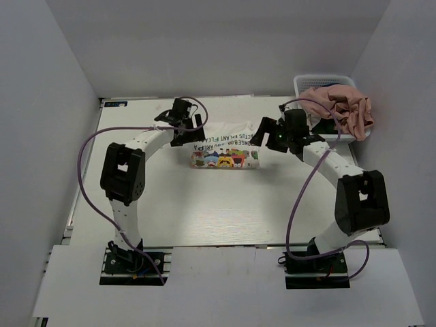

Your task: Fold and stack the t-shirts

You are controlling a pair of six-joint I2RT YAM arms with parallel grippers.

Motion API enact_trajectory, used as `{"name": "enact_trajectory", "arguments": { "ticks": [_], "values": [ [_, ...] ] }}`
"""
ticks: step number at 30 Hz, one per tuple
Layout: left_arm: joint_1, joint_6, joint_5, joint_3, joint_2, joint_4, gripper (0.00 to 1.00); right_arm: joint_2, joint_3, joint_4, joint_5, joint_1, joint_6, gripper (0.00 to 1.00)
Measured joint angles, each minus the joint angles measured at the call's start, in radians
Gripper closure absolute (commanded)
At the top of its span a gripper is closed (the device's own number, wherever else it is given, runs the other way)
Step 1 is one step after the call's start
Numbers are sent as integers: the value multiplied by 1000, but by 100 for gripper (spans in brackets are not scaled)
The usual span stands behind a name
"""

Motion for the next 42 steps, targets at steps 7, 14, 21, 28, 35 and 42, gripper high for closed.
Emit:
{"name": "enact_trajectory", "arguments": {
  "ticks": [7,14,21,28,35,42],
  "values": [
    [4,12,-1,125,158,-15,25,-65,-24,-58,52,1,-13,10],
    [4,32,5,207,242,-34,100,-151,-66,-85,85,0,-21,10],
    [10,81,-113,222,245,-47,100,-207,-84,-101,122,0,-37,10],
    [153,269,-272,226,244,-47,100,-198,-85,-123,153,0,-75,10],
    [344,421,-405,348,278,-34,100,-155,-116,-120,154,0,-101,10],
    [428,565,-485,677,474,39,100,-135,-114,-121,208,0,-108,10]
  ]
}}
